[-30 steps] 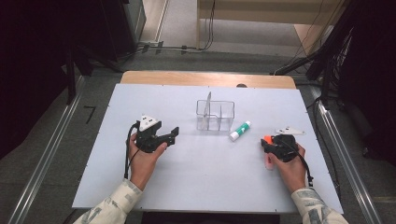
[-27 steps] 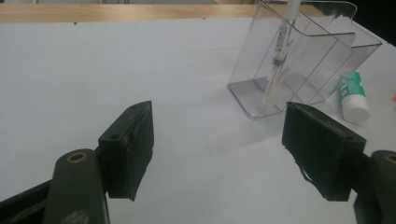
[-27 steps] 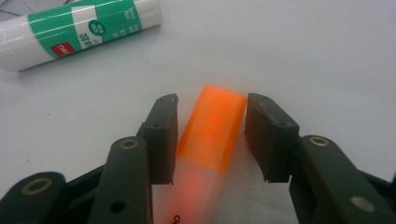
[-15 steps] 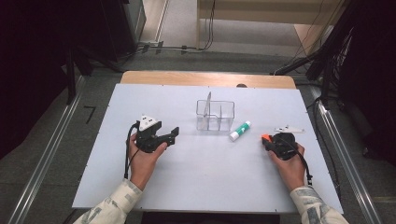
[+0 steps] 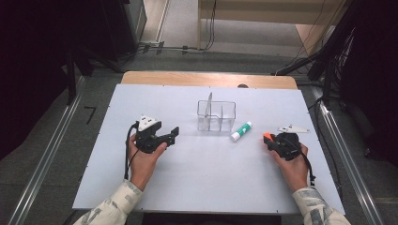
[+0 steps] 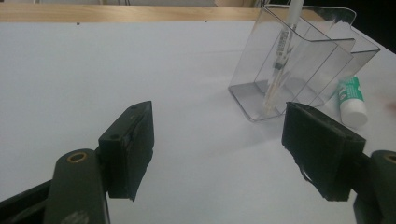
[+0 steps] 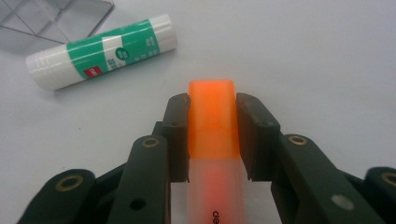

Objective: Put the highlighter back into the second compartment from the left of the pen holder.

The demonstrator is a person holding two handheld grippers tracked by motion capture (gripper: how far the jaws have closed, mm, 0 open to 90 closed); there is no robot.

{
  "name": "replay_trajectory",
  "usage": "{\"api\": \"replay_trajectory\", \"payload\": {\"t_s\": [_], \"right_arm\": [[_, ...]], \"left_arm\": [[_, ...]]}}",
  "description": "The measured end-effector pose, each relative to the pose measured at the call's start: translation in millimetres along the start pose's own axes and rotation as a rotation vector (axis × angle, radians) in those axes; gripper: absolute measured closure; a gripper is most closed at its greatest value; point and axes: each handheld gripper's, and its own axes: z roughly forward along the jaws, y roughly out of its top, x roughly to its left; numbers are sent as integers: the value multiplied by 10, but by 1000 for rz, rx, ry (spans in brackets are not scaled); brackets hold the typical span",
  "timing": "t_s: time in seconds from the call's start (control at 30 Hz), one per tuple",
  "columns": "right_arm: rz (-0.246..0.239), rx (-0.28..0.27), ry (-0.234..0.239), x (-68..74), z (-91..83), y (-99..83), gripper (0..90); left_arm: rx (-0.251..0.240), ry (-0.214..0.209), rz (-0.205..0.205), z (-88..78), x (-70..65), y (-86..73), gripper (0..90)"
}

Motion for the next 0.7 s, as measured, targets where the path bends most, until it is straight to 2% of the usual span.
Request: {"api": "replay_trajectory", "payload": {"t_s": [0.47, 0.7], "right_arm": [[22, -58, 53, 39, -179, 141, 651], [0, -67, 91, 174, -171, 250, 651]], "left_arm": [[5, 6, -11, 4, 11, -7, 262], [-1, 10, -14, -10, 8, -11, 263]]}}
